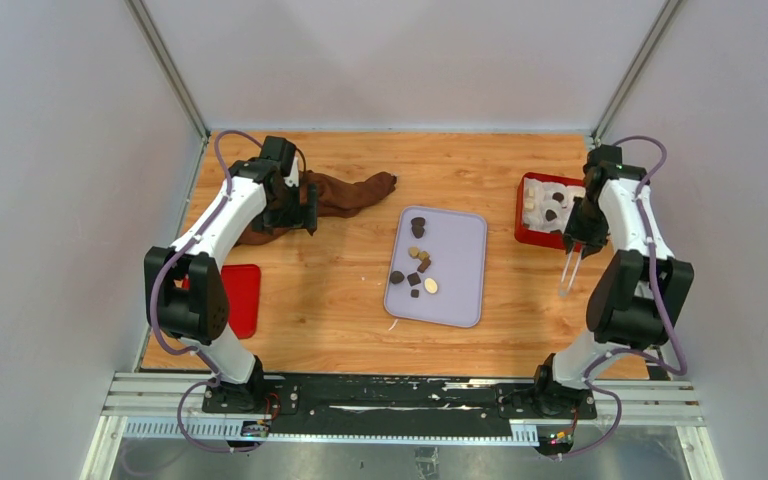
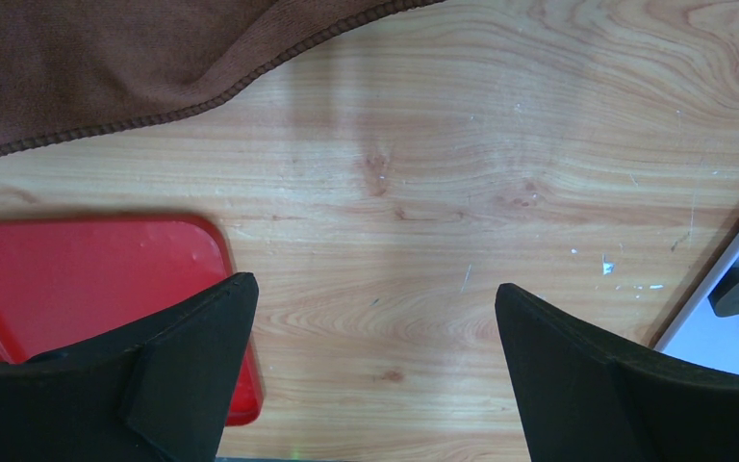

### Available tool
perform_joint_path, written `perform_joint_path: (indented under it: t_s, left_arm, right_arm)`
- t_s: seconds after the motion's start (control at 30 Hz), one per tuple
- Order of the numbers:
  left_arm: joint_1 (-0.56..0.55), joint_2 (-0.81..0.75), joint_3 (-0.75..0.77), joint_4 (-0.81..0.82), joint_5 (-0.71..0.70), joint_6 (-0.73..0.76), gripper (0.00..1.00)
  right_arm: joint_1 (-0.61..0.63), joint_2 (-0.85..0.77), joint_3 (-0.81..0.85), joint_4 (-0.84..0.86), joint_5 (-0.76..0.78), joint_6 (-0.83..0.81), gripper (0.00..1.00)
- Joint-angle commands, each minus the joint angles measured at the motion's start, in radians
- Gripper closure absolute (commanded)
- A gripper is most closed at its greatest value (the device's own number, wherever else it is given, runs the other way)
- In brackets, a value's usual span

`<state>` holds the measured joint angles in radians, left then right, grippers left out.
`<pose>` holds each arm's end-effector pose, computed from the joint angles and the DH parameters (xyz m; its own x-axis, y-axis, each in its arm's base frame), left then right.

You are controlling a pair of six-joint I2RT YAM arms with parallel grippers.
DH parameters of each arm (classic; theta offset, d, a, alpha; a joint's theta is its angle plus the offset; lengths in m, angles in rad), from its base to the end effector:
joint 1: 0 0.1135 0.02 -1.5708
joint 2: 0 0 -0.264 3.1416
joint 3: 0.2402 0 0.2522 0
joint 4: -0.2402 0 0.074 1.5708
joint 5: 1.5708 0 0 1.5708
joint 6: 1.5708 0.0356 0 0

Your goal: Pack the chocolate

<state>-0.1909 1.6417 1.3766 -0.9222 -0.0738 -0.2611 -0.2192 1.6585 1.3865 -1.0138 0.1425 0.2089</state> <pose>0.3263 -0.0604 0.2690 -0.9215 -0.0841 -0.3791 -0.0784 0.9965 -0.0305 0.3170 -0.0758 0.2636 -0.8636 0.4027 -0.3033 0.4430 0.8934 -0.0750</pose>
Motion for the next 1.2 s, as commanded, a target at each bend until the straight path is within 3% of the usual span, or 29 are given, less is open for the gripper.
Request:
perform_joint_path:
  t_s: [0.0,0.23,0.43,0.6,0.77,1.0,1.1,1.13,1.17]
  left_arm:
    - [0.004,-0.004,0.035,-0.003,-0.002,0.006,0.0]
    - [0.004,-0.016,0.038,-0.003,-0.003,-0.004,0.0]
    - [0.004,-0.049,0.007,-0.001,0.008,-0.026,0.0]
    - [0.004,-0.087,-0.027,0.0,0.019,-0.047,0.0]
    - [0.004,-0.118,-0.063,-0.001,0.002,-0.062,0.0]
    - [0.005,-0.157,-0.117,-0.038,-0.1,-0.115,0.0]
    - [0.012,-0.161,-0.135,-0.085,-0.168,-0.145,0.0]
    - [0.024,-0.162,-0.139,-0.105,-0.188,-0.15,0.0]
    - [0.036,-0.163,-0.148,-0.118,-0.207,-0.156,0.0]
  right_arm:
    - [-0.004,-0.122,0.031,-0.056,-0.063,-0.006,1.0]
    - [0.109,-0.266,-0.052,-0.049,-0.186,0.009,1.0]
    - [0.275,-0.456,-0.325,-0.012,-0.163,0.182,0.99]
    - [0.32,-0.615,-0.543,0.063,-0.246,0.359,0.96]
    - [0.33,-0.651,-0.684,0.149,-0.275,0.413,0.89]
    - [0.331,-0.522,-0.705,0.285,-0.238,0.405,0.63]
    - [0.33,-0.503,-0.681,0.272,-0.199,0.386,0.46]
    - [0.332,-0.506,-0.677,0.267,-0.188,0.377,0.3]
    - [0.331,-0.51,-0.673,0.262,-0.176,0.37,0.26]
